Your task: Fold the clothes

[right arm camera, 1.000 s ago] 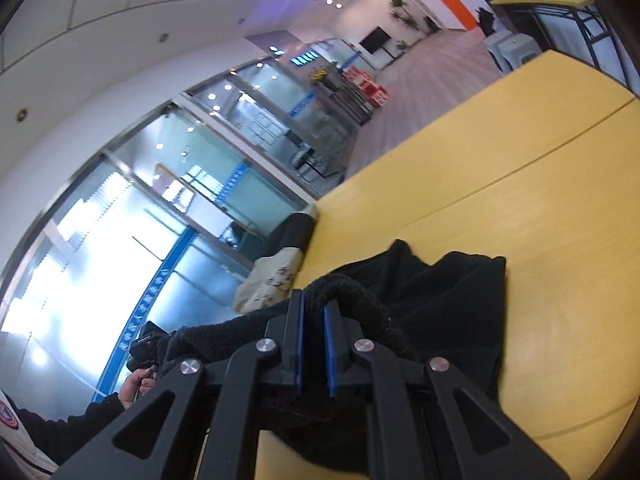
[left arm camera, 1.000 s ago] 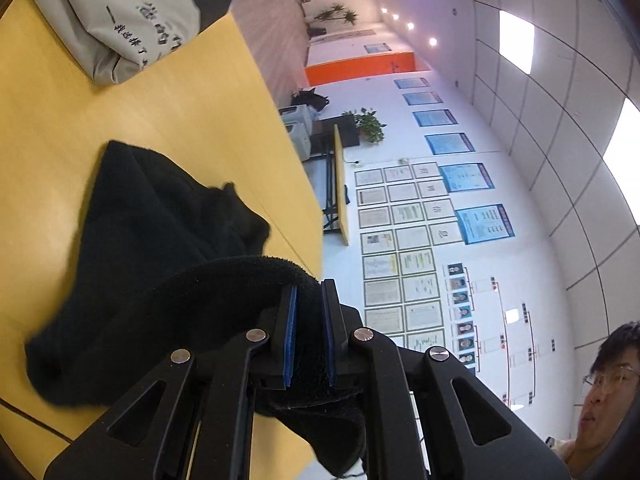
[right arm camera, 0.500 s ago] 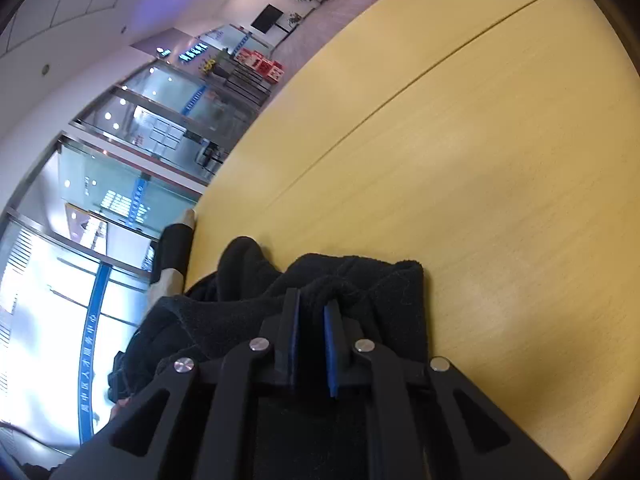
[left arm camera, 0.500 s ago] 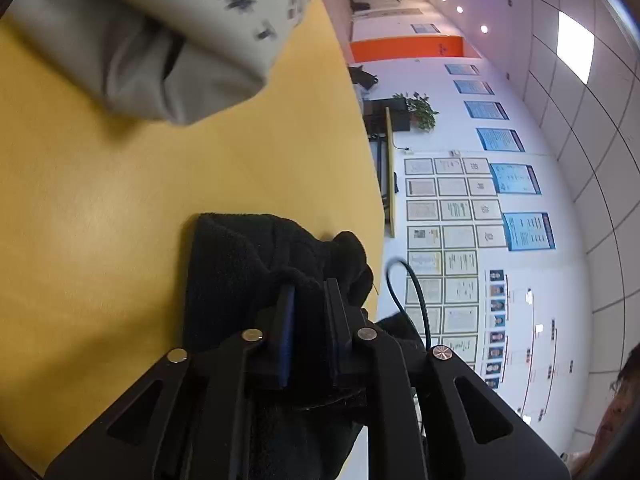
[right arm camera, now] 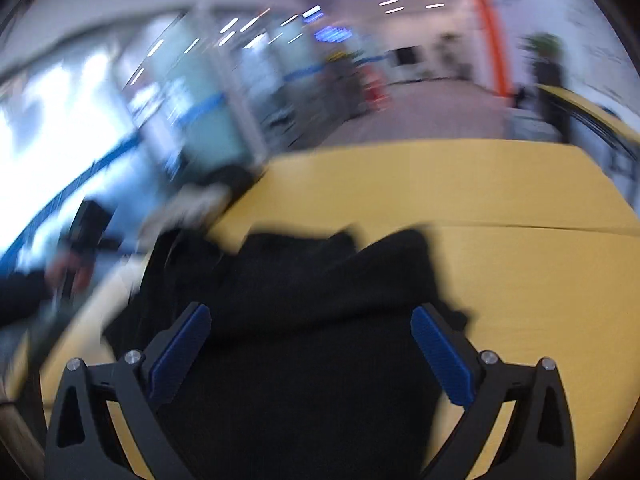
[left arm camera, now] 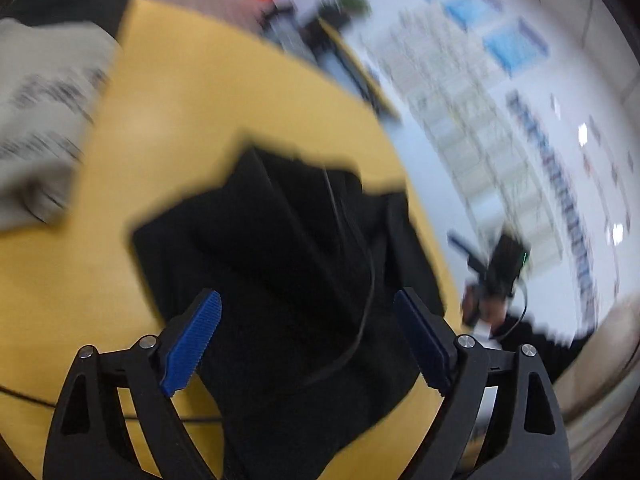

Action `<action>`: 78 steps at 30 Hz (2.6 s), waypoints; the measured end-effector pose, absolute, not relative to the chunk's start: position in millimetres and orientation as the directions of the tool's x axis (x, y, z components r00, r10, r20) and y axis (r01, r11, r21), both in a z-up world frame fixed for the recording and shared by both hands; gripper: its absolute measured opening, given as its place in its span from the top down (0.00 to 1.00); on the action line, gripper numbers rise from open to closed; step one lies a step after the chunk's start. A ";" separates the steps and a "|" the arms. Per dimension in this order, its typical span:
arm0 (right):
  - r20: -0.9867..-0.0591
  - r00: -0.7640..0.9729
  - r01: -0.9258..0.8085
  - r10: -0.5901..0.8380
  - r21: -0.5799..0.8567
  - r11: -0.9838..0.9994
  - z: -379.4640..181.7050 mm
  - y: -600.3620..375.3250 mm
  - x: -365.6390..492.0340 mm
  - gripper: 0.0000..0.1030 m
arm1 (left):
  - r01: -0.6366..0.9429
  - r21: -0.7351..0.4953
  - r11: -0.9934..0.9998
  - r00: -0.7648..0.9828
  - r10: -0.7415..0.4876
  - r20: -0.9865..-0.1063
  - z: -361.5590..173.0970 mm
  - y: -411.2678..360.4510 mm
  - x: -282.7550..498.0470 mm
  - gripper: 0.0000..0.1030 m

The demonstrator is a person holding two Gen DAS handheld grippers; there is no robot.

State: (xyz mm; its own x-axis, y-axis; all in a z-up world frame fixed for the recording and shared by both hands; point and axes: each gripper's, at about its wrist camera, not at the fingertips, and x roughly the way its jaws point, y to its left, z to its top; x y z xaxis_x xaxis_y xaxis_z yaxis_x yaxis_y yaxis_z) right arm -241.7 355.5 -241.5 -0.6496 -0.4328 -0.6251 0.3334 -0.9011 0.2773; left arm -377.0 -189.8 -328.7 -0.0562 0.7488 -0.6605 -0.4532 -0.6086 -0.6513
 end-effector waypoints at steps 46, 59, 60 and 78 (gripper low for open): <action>-0.649 -0.731 0.134 -0.209 0.163 -0.977 -92.5 544.8 -4.8 0.04 | -0.529 -0.353 -0.772 -0.332 0.571 -0.751 -162.4 -348.9 -91.1 0.04; -0.712 -0.544 0.334 -0.444 0.301 -0.893 -272.6 380.1 -122.7 0.05 | -0.611 -0.441 -0.658 -0.121 0.627 -0.769 -334.8 -201.8 -191.0 0.08; -0.723 -0.524 0.344 -0.451 0.304 -0.888 -278.5 371.6 -135.5 0.05 | -0.613 -0.441 -0.655 -0.122 0.631 -0.767 -336.8 -200.1 -197.9 0.08; -0.679 -0.495 0.225 -0.543 0.503 -0.834 -313.1 412.2 -142.8 0.85 | -0.624 -0.588 -0.514 0.115 0.684 -0.720 -336.8 -221.7 -225.3 0.07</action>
